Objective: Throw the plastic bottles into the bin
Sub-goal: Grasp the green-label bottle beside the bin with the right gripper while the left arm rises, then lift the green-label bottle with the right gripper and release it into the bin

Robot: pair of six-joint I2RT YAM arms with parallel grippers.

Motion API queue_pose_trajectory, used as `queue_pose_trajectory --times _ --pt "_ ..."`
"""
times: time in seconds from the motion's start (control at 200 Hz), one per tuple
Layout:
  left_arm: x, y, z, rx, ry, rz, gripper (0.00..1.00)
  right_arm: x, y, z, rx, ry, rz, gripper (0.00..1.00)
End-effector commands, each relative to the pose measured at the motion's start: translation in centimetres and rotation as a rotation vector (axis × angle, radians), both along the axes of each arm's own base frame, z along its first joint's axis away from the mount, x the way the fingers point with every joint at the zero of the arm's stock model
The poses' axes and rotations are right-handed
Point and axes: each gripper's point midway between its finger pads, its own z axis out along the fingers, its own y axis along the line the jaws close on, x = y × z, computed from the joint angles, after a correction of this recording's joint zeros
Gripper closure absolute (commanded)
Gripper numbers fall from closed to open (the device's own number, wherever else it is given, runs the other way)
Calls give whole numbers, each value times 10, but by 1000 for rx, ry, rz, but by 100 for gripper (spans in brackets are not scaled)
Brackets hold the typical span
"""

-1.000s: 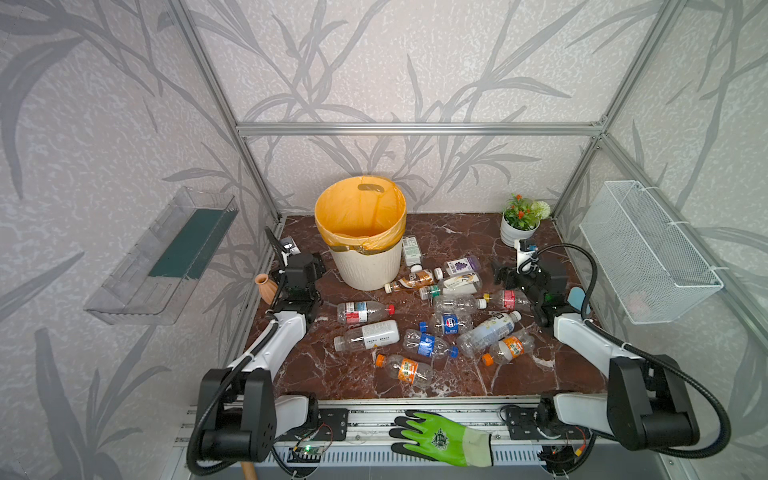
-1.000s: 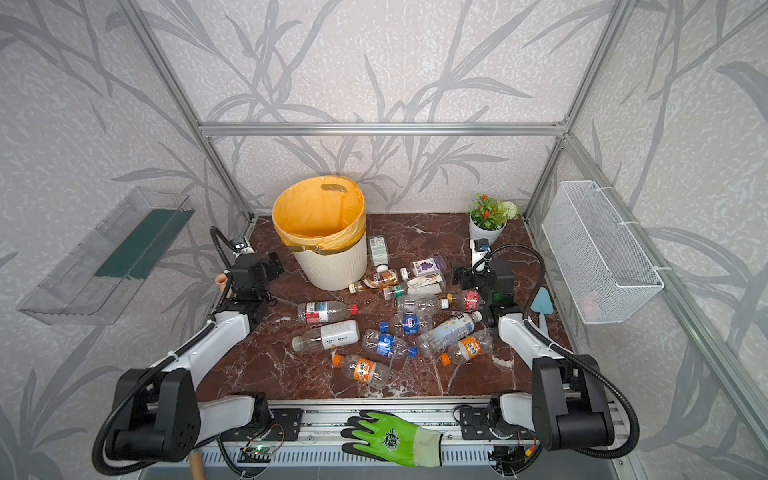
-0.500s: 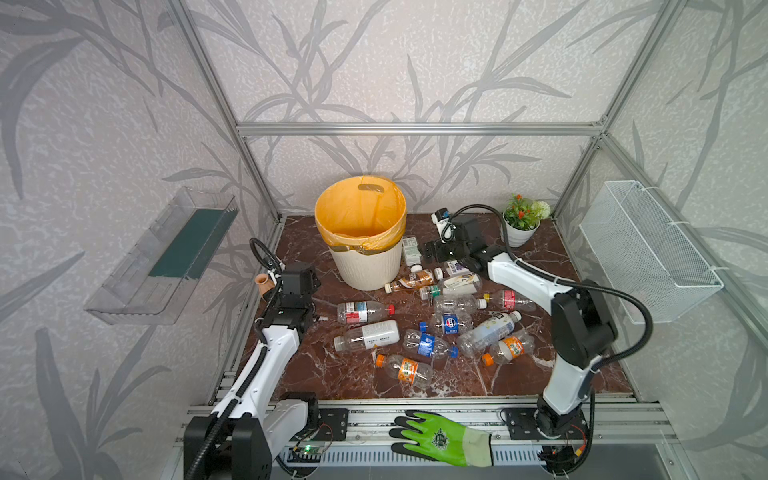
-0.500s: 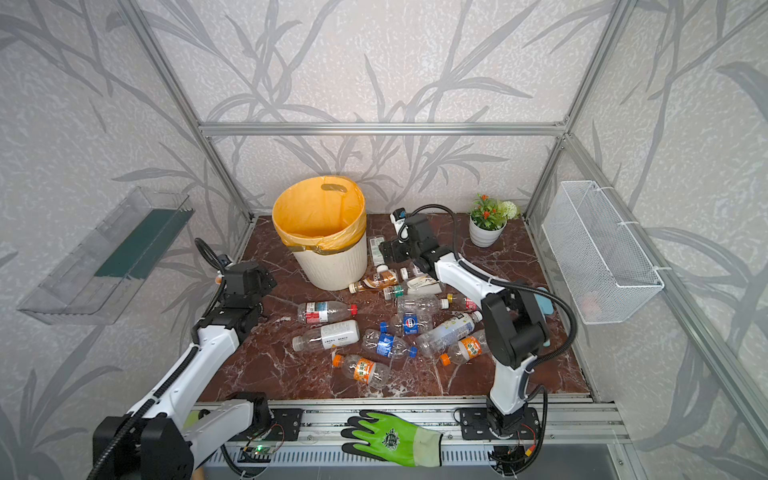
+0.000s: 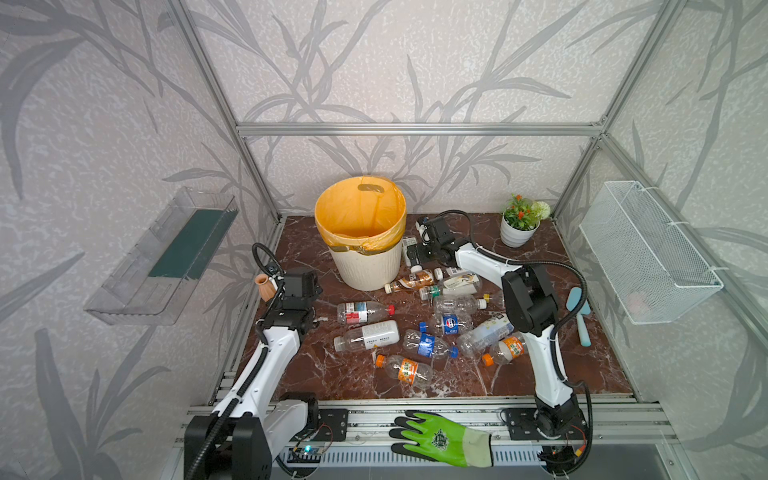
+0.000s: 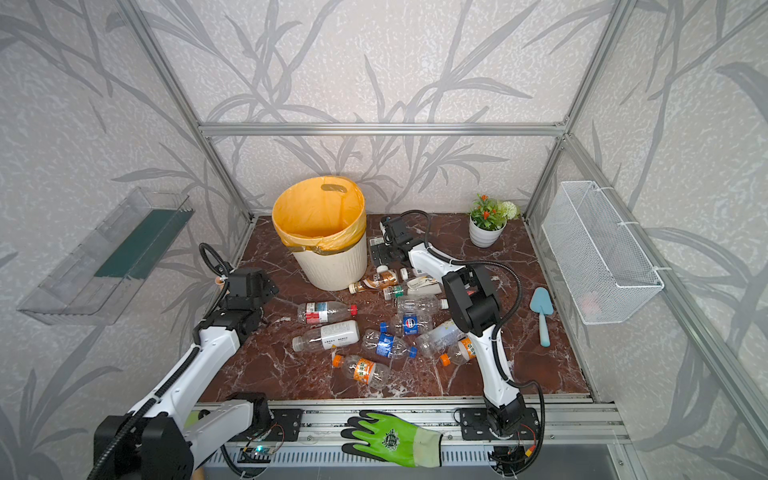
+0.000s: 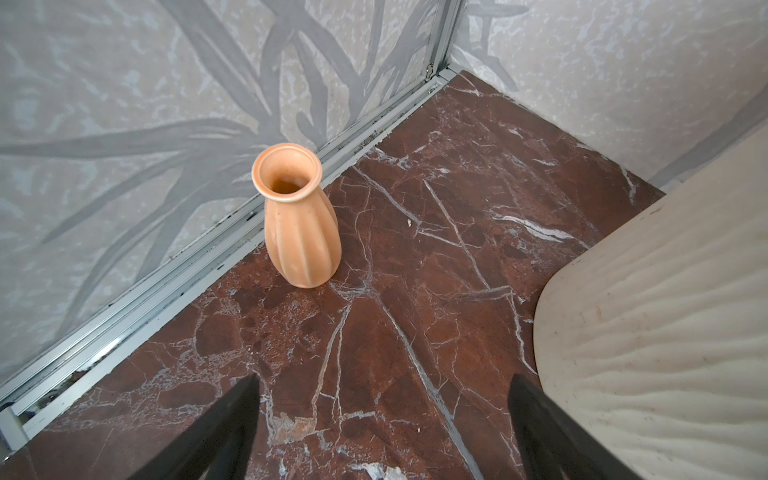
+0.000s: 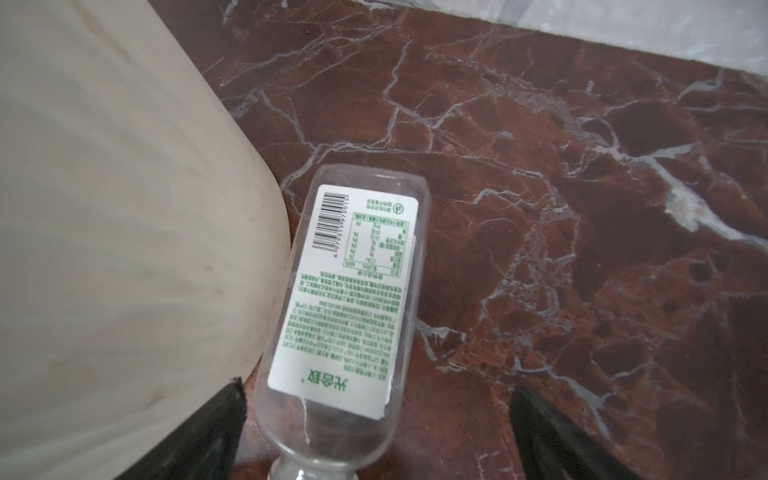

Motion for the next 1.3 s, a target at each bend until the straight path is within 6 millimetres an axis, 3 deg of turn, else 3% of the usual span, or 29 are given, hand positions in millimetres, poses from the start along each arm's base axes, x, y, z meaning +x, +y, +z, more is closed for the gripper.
queue_pose_trajectory --times 0.0,0.105,0.485,0.71,0.815,0.945,1.13,1.295 --pt "-3 1 0 -14 7 25 7 -3 8 -15 -30 53 4 1" --pt "-4 2 0 -13 6 26 8 1 10 -24 -55 73 0 0" --pt "-6 1 5 -8 9 21 8 15 10 -45 -132 121 -8 20" --pt "-10 2 10 0 9 22 8 18 13 -25 -83 96 -13 38" --pt "-13 2 13 3 6 19 8 17 12 -2 -41 51 -16 42" --pt "-16 0 18 8 -13 6 8 17 1 43 61 -41 -47 44" --pt "-24 -2 26 5 -54 1 7 7 -27 129 198 -217 -86 45" --pt "-32 -4 29 7 -68 -5 7 -12 -49 222 318 -413 -88 45"
